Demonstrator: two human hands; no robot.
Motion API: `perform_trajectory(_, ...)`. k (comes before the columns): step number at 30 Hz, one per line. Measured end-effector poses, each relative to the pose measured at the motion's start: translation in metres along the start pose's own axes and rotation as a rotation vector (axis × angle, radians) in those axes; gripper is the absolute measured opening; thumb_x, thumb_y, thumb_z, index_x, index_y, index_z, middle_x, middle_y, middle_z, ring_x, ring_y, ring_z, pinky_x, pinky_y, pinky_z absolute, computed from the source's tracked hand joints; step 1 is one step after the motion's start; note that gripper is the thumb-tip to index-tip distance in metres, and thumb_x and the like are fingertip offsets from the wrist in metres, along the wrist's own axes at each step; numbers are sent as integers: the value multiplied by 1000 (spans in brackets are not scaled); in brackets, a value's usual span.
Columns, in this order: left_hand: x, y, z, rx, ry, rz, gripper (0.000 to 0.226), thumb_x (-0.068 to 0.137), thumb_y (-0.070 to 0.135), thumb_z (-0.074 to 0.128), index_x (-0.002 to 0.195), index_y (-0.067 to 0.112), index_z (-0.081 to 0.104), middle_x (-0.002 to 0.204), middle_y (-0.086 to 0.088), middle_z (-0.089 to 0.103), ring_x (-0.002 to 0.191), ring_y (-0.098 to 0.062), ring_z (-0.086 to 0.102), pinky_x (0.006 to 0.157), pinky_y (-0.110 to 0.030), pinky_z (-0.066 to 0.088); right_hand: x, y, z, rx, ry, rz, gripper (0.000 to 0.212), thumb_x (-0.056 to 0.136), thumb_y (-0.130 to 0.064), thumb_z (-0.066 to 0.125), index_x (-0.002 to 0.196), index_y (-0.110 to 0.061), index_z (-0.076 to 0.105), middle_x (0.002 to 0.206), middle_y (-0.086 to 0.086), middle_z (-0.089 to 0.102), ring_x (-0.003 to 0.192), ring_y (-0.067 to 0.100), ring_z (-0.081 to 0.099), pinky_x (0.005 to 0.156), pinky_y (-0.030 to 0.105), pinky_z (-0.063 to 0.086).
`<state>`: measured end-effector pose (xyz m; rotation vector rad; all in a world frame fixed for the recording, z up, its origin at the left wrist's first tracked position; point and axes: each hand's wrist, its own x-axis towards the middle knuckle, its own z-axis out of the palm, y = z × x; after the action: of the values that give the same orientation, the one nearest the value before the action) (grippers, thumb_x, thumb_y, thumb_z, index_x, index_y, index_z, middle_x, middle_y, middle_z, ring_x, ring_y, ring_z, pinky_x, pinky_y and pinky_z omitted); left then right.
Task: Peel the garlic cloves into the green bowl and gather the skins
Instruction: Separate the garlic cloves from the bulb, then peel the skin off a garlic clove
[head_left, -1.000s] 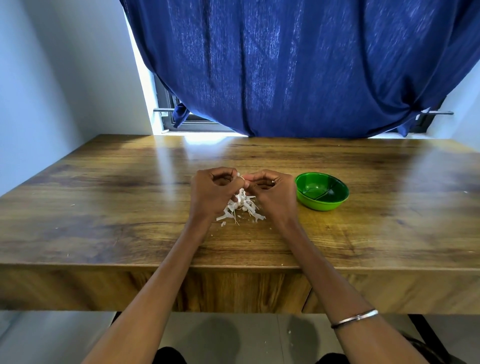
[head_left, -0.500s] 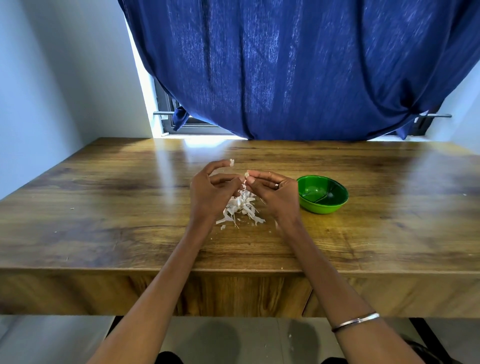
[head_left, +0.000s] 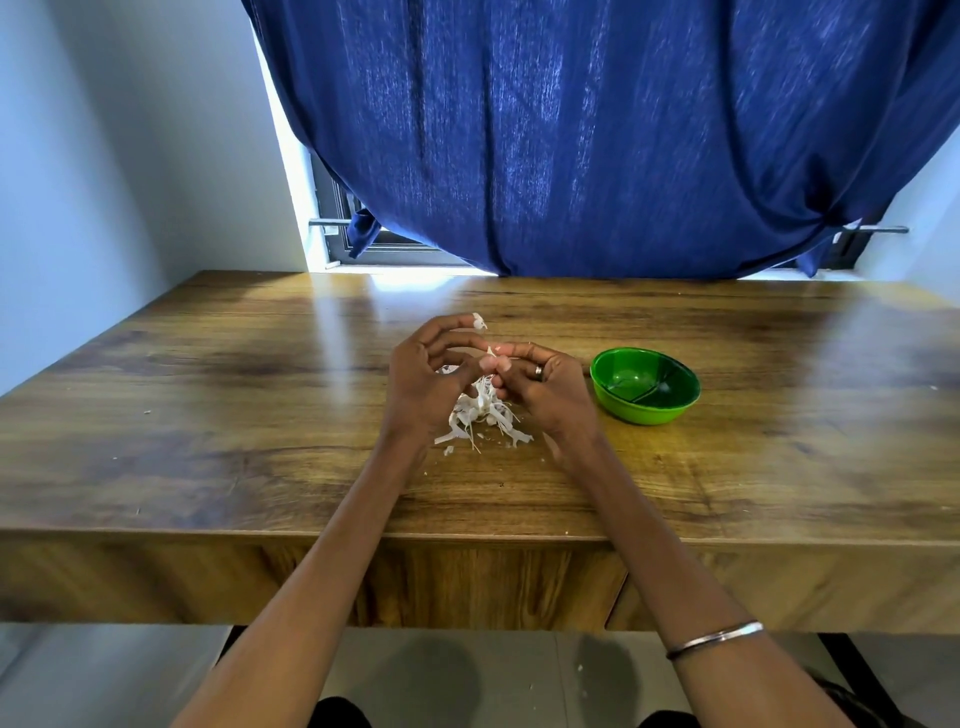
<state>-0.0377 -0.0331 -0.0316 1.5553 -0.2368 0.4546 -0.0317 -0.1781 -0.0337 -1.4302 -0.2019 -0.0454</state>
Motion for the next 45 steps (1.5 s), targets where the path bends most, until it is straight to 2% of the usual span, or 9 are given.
perform_trajectory(5, 2, -1, 0, -35, 15, -18, 41, 73, -2, 86, 102, 18, 65, 78, 4, 71, 69, -12, 64, 54, -28, 53, -2, -2, 0, 35, -48, 0, 12, 94, 0, 65, 96, -9, 73, 83, 4, 76, 67, 8, 65, 68, 19, 57)
perform_trajectory(15, 0, 2, -4, -49, -71, 27, 45, 72, 3, 87, 108, 9, 61, 81, 1, 69, 71, -15, 62, 56, -30, 52, -5, -2, -1, 60, -89, 8, 8, 88, -4, 71, 94, -9, 74, 75, 4, 73, 64, 9, 64, 68, 18, 57)
perform_trajectory(22, 2, -3, -2, 10, -126, 109, 42, 77, -5, 84, 103, 20, 62, 80, 5, 63, 75, -18, 56, 69, -28, 50, -6, -2, -2, -13, -159, -10, 9, 92, -5, 67, 88, -11, 72, 76, -2, 71, 72, 8, 63, 76, 21, 57)
perform_trajectory(25, 3, -4, 0, 28, -116, 151, 38, 79, -2, 83, 101, 23, 64, 78, 11, 63, 71, -20, 54, 65, -29, 48, -5, -2, -1, 9, -192, -2, 10, 94, -10, 67, 85, -15, 70, 83, -1, 72, 76, 9, 61, 77, 25, 54)
perform_trajectory(31, 5, -4, 5, 17, -82, 160, 34, 82, -10, 78, 99, 16, 63, 84, 8, 65, 72, -4, 59, 64, -16, 50, -4, 3, 1, 151, -192, 64, 16, 98, -5, 59, 88, -11, 70, 89, -1, 74, 80, 7, 64, 79, 25, 55)
perform_trajectory(34, 4, -2, 4, -23, -97, 93, 28, 86, -7, 75, 99, 14, 62, 85, 2, 65, 68, -1, 60, 59, -16, 50, -5, 2, 1, 136, -152, 59, 11, 97, -6, 61, 96, -6, 72, 87, -3, 76, 78, 6, 67, 77, 23, 58)
perform_trajectory(37, 1, 1, 3, -144, -38, -50, 28, 89, -6, 71, 110, 8, 60, 82, 4, 67, 53, -1, 53, 42, -16, 39, -4, 3, 1, -120, -21, -164, 16, 90, -11, 74, 105, -6, 75, 95, 2, 78, 82, 9, 73, 70, 24, 59)
perform_trajectory(41, -1, 3, 1, -284, -25, -210, 26, 89, -1, 71, 111, 5, 58, 76, 4, 71, 48, -4, 53, 40, -16, 36, -6, 3, 4, -321, 72, -424, 23, 85, -11, 79, 108, -15, 78, 98, -6, 78, 86, 4, 73, 75, 25, 61)
perform_trajectory(45, -1, 4, -4, -434, -42, -368, 34, 77, 4, 75, 106, 5, 58, 74, -4, 69, 44, -3, 46, 38, -15, 36, -7, 4, 4, -338, 60, -398, 21, 85, -18, 81, 106, -18, 80, 99, -8, 78, 90, 4, 74, 77, 34, 63)
